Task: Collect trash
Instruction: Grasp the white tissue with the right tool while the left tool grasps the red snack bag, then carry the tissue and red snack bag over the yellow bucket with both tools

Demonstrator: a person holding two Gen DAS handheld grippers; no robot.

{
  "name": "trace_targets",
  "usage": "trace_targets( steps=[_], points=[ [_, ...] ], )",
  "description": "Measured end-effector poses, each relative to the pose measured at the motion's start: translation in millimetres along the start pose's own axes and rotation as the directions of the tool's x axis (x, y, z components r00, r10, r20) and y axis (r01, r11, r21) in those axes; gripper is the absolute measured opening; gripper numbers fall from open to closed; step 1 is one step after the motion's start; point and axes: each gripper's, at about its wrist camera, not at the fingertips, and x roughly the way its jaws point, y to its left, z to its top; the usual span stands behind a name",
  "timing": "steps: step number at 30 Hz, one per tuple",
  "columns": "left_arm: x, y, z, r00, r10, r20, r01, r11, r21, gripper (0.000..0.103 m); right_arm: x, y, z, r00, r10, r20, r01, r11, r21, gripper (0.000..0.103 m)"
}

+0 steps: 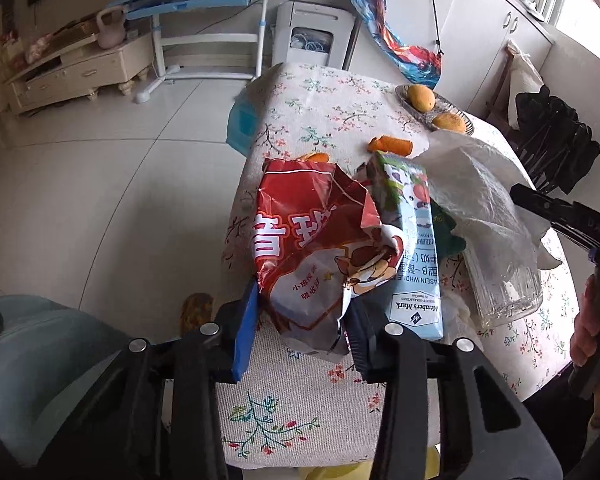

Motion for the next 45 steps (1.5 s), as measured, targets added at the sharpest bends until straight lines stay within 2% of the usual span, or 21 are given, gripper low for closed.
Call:
trace_targets(
  steps=[1, 7, 12, 17, 23, 29, 35, 39, 42, 45],
  points=[
    [-6.5, -1.6, -0.1, 1.000, 0.012, 0.026, -0.012, 1.000, 0.010, 0.037, -2.7, 1.1, 1.1, 1.000, -0.002, 0.005, 0.002, 1.000, -0.005, 0.005],
    [-48.5, -10.4, -2.1, 0.983, 0.061, 0.174, -0.071, 0.996, 0.051, 0.037, -26.9, 7.5, 2.4, 0.997, 0.011, 0.081, -0.009, 1.000, -0.026, 0.003],
    [-85.5, -22.8, -10.6, 0.962, 0.088, 0.259, -0.112, 0.991, 0.078, 0.037, -63.1, 20.8, 1.0, 0.981, 0.055, 0.184, -0.044, 0.997, -0.060, 0.003],
    [-113.4, -36.1, -22.2, 0.951, 0.088, 0.295, -0.125, 0.986, 0.107, 0.037, -101.7, 43.8, -9.8, 0.966, 0.076, 0.246, -0.047, 0.991, -0.122, 0.003],
    [-139.3, -48.8, -33.0, 0.943, 0.081, 0.324, -0.132, 0.982, 0.138, 0.037, -129.6, 63.6, -29.2, 0.966, 0.115, 0.233, -0.075, 0.982, -0.172, 0.003],
    [-158.8, -56.7, -37.6, 0.932, 0.071, 0.355, -0.138, 0.976, 0.167, 0.037, -133.9, 86.1, -58.7, 0.977, 0.162, 0.137, -0.127, 0.965, -0.229, 0.003],
    [-173.9, -53.2, -45.4, 0.928, 0.056, 0.368, -0.124, 0.979, 0.164, 0.037, -125.1, 110.4, -98.3, 0.977, 0.208, -0.046, -0.212, 0.929, -0.304, 0.003],
    [-181.3, -50.9, -48.1, 0.927, 0.045, 0.371, -0.110, 0.982, 0.156, 0.037, -109.8, 122.4, -131.0, 0.955, 0.206, -0.211, -0.270, 0.900, -0.343, 0.003],
    [-187.2, -47.3, -51.5, 0.928, 0.031, 0.372, -0.092, 0.985, 0.148, 0.037, -93.1, 123.0, -159.3, 0.925, 0.195, -0.325, -0.305, 0.893, -0.332, 0.003],
    [-194.7, -41.8, -55.6, 0.928, 0.020, 0.372, -0.080, 0.986, 0.146, 0.037, -76.0, 119.9, -179.4, 0.899, 0.181, -0.400, -0.319, 0.895, -0.312, 0.003]
  ],
)
